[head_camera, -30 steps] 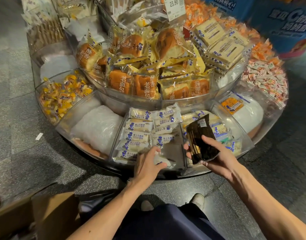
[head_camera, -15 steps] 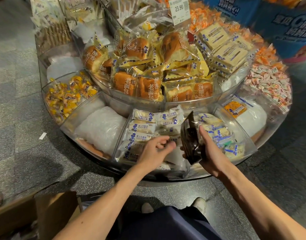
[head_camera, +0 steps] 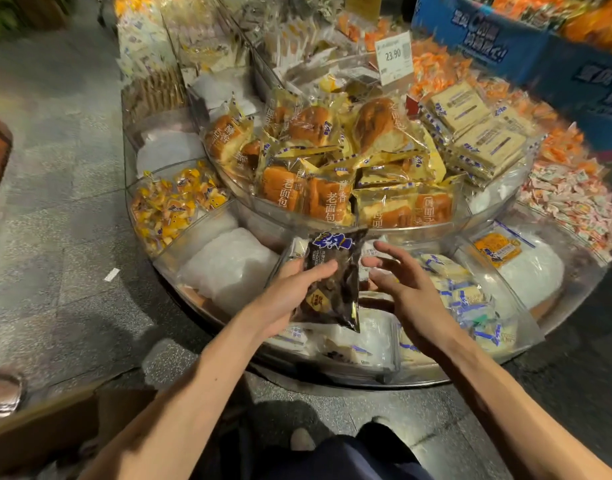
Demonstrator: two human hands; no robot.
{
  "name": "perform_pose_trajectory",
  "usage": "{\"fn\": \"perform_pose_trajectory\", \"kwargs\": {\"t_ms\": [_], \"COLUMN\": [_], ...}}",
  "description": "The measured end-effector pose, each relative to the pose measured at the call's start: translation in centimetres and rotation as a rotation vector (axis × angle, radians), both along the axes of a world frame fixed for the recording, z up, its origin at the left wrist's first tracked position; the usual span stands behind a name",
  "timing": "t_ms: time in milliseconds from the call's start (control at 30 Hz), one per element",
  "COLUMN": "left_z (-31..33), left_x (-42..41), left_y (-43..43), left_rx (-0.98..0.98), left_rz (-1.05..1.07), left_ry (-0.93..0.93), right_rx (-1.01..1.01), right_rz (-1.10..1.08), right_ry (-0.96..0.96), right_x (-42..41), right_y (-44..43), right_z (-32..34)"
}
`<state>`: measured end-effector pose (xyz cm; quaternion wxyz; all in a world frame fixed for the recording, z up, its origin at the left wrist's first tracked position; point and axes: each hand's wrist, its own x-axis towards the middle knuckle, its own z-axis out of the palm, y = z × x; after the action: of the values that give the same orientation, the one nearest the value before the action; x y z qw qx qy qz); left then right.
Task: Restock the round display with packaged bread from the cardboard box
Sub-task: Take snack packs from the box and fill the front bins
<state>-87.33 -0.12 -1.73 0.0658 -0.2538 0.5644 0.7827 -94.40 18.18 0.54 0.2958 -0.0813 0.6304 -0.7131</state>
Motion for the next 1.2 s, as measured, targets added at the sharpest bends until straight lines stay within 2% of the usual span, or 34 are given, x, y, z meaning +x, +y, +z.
{"fn": "perform_pose_trajectory", "kwargs": {"t_ms": [133,200,333,500,567,667,700,800,1000,1100,1200], "left_z": [2.2,2.2,3.0,3.8,4.4,4.2,4.4,4.0,1.2,-0.3,-1.7], "left_x": [0.1,-0.2,0.2,1.6,2.2,2.8,3.1,4.4,5.8,6.6,7.6], "left_y": [-0.9,-1.5,-2.1,-3.2,-3.7,-4.8,-5.4,-7.8,-11.8,-13.9,-16.7], "left_rx": [-0.081,-0.021,0.150,0.243,0.207,0.014,0.007,0.126,0.011,0.070,0.070], "left_rz": [0.008,0.020,0.279,0.422,0.540,0.667,0.695,0.713,0.640,0.730,0.660], "left_ry": [-0.065,-0.030,-0.013,0.112,0.117,0.105,0.090,0.009,-0.028,-0.101,-0.191], "right_rx": [0.075,0.086,0.141,0.160,0.163,0.162,0.178,0.144,0.158,0.185,0.225], "right_rz": [0.068,0.136,0.346,0.419,0.439,0.466,0.482,0.485,0.446,0.415,0.374], "right_ry": [-0.010,-0.037,-0.083,-0.039,0.005,0.097,0.132,0.117,0.045,-0.069,-0.113], "right_x": [-1.6,-2.4,-3.4,-4.6,-5.0,-5.7,-6.0,-6.0,-5.3,-3.7,-2.1], "right_y": [-1.2,-2.1,-4.1,-6.8,-8.0,-9.8,-10.4,-12.1,-15.4,-17.1,-18.7], "right_z": [0.5,0.8,1.7,2.6,3.0,3.3,3.4,3.2,1.0,-0.2,-3.2]}}
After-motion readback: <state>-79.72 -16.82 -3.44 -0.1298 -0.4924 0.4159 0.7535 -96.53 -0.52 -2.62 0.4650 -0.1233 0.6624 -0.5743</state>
